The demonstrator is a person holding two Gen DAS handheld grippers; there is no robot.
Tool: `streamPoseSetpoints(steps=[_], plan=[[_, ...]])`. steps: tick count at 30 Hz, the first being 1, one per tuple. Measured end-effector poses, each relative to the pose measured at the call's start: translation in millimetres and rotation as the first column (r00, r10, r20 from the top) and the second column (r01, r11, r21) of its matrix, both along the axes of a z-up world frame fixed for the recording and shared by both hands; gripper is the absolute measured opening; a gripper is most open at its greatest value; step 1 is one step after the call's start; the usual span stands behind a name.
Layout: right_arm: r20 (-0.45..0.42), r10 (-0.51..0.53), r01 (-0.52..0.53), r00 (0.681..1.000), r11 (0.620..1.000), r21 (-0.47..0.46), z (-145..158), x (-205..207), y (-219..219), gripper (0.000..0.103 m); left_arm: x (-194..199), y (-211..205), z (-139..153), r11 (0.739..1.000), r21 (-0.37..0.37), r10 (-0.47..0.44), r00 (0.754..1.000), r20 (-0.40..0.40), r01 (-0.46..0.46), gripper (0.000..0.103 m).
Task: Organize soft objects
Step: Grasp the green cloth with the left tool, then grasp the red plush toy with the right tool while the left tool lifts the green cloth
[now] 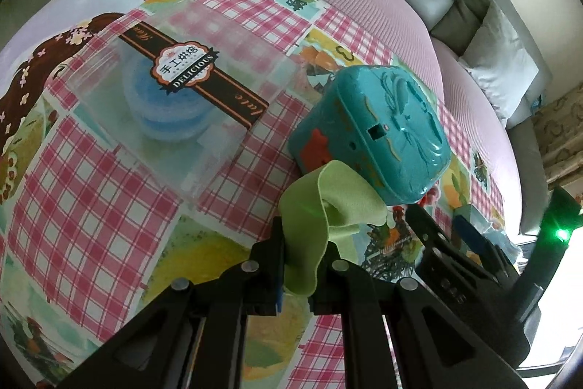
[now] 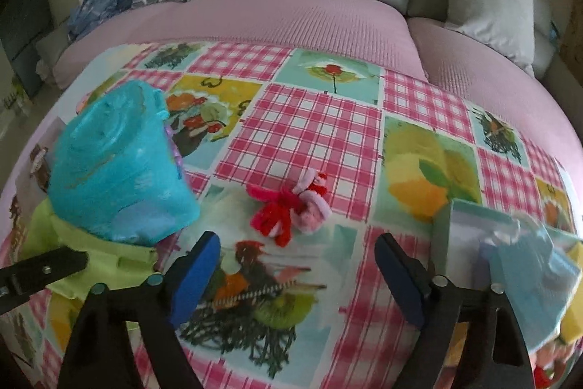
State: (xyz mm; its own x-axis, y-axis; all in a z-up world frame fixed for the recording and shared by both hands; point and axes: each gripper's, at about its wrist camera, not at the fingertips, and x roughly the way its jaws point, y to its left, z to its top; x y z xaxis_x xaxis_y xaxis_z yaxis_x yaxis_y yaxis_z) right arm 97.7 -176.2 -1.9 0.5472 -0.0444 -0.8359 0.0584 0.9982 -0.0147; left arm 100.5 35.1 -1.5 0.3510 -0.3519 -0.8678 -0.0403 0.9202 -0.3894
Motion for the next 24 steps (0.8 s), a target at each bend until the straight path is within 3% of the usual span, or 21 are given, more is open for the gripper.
streamPoseSetpoints(steps=[9, 16, 24], plan=[[-0.007, 0.044, -0.044, 0.999, 0.999, 0.001, -6, 16, 1, 0.071, -1, -2, 5, 1.0, -0.002, -0.008, 1.0, 0.011, 0.008, 0.009], [-0.019, 0.057, -0.057, 0.998, 0.998, 0.014, -11, 19, 1, 0.046, 0, -4, 6, 1.0, 0.003, -0.01, 1.0, 0.012, 0.01, 0.009], [-0.012, 0.056, -0.055, 0.998, 0.998, 0.027, -5, 2, 2, 0.042, 1, -4, 5, 1.0, 0.007, -0.015, 1.0, 0.012, 0.015, 0.009]])
